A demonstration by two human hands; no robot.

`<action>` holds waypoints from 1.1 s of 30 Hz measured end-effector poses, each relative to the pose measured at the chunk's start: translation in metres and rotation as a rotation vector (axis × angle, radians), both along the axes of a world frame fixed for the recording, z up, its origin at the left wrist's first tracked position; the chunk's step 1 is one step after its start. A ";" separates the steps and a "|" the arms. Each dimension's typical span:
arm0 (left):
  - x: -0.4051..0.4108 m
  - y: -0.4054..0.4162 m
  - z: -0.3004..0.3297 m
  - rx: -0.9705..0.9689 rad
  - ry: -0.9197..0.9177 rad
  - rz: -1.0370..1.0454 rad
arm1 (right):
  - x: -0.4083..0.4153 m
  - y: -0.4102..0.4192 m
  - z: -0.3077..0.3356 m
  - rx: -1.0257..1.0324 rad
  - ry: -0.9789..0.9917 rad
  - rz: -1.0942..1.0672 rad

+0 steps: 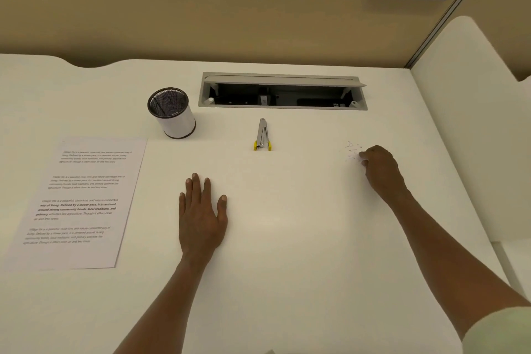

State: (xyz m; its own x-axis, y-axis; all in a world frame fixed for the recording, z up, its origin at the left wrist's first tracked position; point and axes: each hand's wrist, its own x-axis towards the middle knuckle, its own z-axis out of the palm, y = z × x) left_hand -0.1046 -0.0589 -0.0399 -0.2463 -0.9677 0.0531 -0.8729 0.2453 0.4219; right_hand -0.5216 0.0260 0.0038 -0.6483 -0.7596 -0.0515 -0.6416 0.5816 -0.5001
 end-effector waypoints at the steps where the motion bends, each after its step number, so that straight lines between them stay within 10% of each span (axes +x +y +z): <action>1: 0.000 0.000 0.000 -0.002 0.003 0.000 | 0.002 0.002 0.000 -0.012 0.015 0.003; 13: 0.001 0.000 -0.002 -0.017 0.004 -0.004 | -0.008 -0.006 -0.006 0.026 0.321 0.100; 22: 0.001 0.000 -0.002 -0.013 0.002 -0.005 | -0.007 -0.014 0.014 -0.577 -0.733 -0.647; 33: 0.000 0.000 -0.004 -0.006 0.007 -0.002 | 0.042 -0.041 0.033 -0.897 -1.566 -0.595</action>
State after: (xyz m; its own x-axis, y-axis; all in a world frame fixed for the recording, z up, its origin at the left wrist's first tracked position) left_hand -0.1042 -0.0590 -0.0434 -0.2474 -0.9670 0.0605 -0.8693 0.2491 0.4269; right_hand -0.4793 -0.0153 0.0372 -0.5674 -0.6195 -0.5425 0.7823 -0.2000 -0.5899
